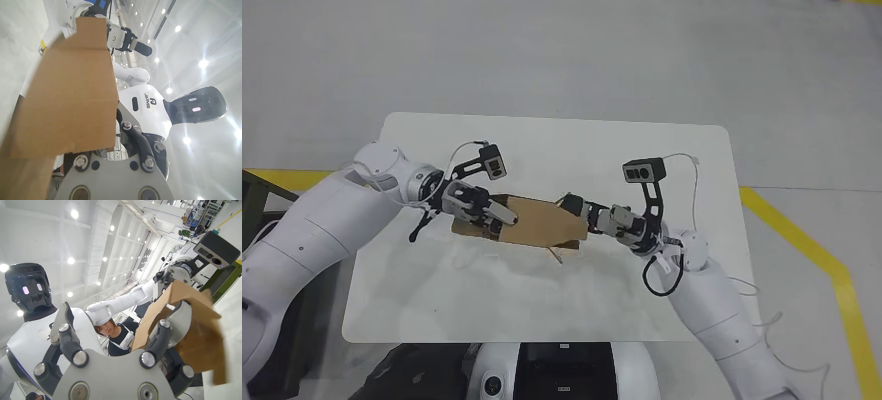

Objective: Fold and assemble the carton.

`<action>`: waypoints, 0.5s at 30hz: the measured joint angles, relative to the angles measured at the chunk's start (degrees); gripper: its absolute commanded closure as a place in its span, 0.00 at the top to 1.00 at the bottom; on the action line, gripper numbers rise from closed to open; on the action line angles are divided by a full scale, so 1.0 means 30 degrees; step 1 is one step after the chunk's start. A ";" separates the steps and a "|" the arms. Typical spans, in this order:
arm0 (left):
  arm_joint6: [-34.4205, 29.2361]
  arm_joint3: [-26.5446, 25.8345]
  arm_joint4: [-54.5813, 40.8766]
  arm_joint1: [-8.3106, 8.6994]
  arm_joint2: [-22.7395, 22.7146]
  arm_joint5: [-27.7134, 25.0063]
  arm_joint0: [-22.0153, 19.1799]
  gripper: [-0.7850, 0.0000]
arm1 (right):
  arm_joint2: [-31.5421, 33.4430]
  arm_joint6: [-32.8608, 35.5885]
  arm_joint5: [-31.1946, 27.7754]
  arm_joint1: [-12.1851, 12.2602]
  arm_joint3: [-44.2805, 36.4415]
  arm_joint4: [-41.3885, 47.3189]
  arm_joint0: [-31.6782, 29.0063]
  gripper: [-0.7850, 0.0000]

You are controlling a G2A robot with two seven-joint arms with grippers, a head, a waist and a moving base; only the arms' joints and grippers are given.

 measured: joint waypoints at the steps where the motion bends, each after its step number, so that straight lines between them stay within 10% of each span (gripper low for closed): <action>1: 0.0000 0.0053 -0.0074 0.0020 0.0021 -0.0032 -0.0038 0.00 | 0.0156 -0.0048 -0.0047 0.0036 0.0000 0.0053 -0.0094 1.00; 15: 0.0000 -0.0156 -0.1375 0.0601 -0.0384 -0.0637 -0.0199 0.00 | 0.1885 -0.0179 -0.0178 0.0410 0.0863 0.0385 -0.1020 1.00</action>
